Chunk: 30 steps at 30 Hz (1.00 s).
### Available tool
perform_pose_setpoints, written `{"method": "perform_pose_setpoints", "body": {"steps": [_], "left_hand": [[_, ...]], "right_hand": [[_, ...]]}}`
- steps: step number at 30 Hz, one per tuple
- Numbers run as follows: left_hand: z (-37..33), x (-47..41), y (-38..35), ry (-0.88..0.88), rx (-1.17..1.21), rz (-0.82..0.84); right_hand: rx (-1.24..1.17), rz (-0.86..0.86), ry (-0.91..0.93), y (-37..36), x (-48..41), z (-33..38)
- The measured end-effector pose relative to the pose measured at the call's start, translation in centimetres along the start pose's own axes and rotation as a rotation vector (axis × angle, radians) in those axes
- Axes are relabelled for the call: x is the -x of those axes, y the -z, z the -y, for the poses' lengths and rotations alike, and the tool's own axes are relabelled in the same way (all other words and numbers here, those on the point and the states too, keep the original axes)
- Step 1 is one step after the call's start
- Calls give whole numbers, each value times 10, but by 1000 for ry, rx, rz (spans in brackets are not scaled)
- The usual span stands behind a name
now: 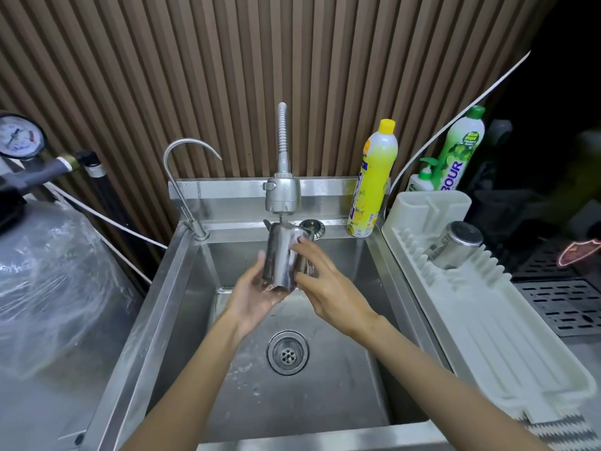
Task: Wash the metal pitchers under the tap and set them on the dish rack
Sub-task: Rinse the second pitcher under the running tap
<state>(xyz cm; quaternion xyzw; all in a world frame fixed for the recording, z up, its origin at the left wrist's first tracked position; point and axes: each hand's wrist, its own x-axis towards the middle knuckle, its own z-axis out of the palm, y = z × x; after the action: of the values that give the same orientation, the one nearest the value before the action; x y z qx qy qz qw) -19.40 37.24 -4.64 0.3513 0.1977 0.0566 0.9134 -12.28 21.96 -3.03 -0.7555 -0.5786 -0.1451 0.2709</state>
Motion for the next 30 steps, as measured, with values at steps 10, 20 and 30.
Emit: {"method": "perform_pose_setpoints", "body": {"steps": [10, 20, 30], "left_hand": [[20, -26, -48, 16, -424, 195], [93, -48, -155, -243, -868, 169], [168, -84, -223, -400, -1242, 239]], "right_hand": [[-303, -167, -490, 41, 38, -4], [-362, -274, -1086, 132, 68, -61], [-79, -561, -1155, 122, 130, -111]]}}
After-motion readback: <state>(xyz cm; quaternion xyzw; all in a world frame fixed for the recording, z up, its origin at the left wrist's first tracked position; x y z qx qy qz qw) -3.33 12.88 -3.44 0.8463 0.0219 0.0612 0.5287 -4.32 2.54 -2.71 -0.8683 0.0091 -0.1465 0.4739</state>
